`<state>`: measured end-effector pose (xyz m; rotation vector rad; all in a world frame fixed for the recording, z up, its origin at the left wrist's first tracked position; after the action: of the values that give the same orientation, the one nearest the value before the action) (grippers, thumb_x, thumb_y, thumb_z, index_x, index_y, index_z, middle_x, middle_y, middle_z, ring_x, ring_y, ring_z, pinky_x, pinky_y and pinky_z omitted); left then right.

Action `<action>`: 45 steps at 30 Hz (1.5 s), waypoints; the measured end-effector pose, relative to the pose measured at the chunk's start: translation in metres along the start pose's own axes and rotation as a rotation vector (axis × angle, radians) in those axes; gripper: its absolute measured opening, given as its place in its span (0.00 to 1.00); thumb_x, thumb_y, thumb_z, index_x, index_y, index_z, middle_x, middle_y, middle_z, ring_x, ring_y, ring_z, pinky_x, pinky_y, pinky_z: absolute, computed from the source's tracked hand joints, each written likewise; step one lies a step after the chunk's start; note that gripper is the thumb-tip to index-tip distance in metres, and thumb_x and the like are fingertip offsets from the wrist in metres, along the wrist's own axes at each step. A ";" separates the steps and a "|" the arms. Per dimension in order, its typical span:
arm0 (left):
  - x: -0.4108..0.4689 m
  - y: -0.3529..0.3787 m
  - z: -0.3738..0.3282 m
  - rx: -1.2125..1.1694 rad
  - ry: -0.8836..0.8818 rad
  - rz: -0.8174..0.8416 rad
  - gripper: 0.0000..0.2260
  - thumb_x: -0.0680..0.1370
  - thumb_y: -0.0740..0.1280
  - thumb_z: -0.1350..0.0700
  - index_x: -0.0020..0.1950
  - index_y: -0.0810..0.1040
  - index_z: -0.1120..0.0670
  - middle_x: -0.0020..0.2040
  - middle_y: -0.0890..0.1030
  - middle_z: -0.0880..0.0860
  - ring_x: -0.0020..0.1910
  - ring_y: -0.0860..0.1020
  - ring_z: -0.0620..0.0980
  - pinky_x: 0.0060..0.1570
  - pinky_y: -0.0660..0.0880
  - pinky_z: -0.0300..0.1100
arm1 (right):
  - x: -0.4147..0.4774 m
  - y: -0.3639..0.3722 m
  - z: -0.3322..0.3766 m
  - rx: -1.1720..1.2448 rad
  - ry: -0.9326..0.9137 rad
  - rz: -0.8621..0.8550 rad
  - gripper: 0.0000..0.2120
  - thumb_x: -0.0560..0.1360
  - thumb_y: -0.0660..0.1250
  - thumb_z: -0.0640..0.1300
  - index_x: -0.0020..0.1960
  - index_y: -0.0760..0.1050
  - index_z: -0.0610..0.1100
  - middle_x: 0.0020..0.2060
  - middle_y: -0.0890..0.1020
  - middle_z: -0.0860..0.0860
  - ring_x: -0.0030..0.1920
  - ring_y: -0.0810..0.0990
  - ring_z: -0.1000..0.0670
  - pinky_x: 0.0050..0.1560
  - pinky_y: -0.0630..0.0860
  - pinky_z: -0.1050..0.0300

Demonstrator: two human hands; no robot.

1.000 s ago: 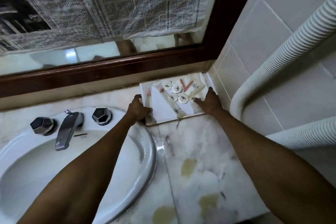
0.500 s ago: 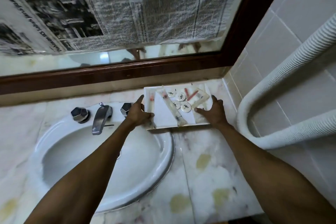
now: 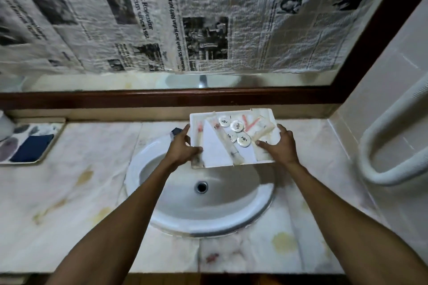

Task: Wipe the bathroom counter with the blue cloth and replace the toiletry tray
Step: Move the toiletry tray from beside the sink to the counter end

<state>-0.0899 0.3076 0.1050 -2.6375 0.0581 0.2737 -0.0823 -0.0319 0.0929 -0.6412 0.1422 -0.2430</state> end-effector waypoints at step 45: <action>-0.296 -0.567 0.464 -0.193 -0.607 -0.823 0.42 0.70 0.79 0.63 0.79 0.62 0.48 0.45 0.79 0.55 0.43 0.77 0.51 0.38 0.73 0.40 | -0.281 0.696 0.425 -0.056 -0.528 0.874 0.42 0.63 0.81 0.55 0.71 0.68 0.45 0.63 0.75 0.44 0.67 0.71 0.44 0.60 0.68 0.59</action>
<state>-0.4136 1.0242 0.0275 -2.3874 -1.2532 0.7785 -0.1401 0.8261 0.0236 -0.6256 -0.0873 0.7719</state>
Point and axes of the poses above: each hand's wrist, its own x-axis towards the middle knuckle, its own y-axis out of the palm, z = x × y, the point moved 6 cm from there along x, towards the middle knuckle
